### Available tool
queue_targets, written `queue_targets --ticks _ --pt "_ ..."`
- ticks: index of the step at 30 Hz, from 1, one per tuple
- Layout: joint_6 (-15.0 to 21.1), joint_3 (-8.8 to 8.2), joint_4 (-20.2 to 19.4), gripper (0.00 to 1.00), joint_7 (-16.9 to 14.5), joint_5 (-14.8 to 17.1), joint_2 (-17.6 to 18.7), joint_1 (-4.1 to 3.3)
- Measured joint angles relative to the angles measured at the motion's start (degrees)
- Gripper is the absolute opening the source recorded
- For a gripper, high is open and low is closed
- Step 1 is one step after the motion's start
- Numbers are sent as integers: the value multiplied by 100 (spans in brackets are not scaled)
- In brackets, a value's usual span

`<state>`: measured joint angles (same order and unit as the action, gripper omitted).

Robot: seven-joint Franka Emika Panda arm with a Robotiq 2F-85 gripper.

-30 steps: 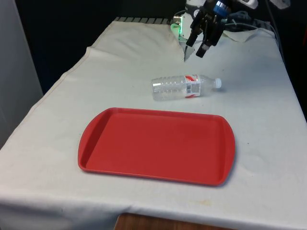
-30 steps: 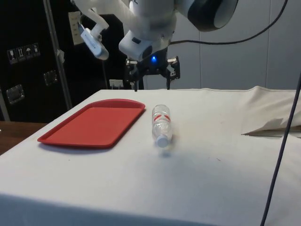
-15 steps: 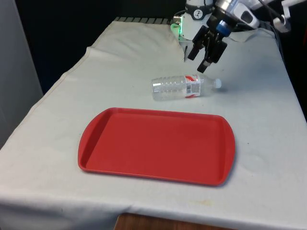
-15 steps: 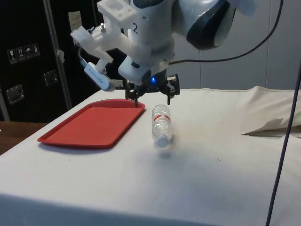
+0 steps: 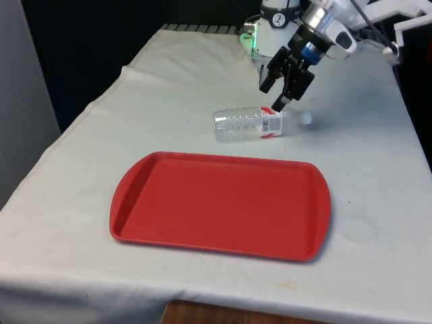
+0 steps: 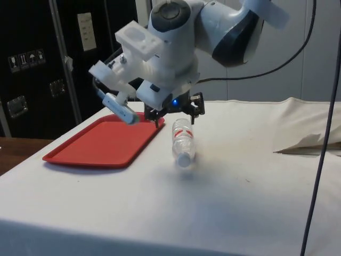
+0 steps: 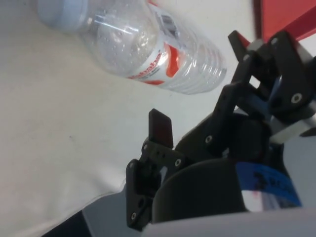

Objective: Place the bottle upright on the tray.

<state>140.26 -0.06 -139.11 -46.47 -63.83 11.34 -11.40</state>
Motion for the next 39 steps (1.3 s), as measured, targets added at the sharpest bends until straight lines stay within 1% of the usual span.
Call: queue_targets --ticks 1,4,7,15,17,23,30,32,38,39 --pt "-57 11 23 100 80 -80 40 -6" --pt "-120 23 34 100 166 -172 69 -6" --pt "-264 46 52 100 309 -321 97 -11" --pt "-504 97 103 100 481 -510 143 -17" --pt "-636 120 109 100 630 -647 155 -23" --pt "-825 172 109 100 848 -848 172 -23" --pt "-1129 309 115 100 1209 -1089 286 -29" --pt "-1169 327 109 100 1255 -1106 304 -34" --pt "-1438 476 97 100 1616 -1278 435 -46" --pt "-1501 510 97 100 1713 -1318 476 -46"
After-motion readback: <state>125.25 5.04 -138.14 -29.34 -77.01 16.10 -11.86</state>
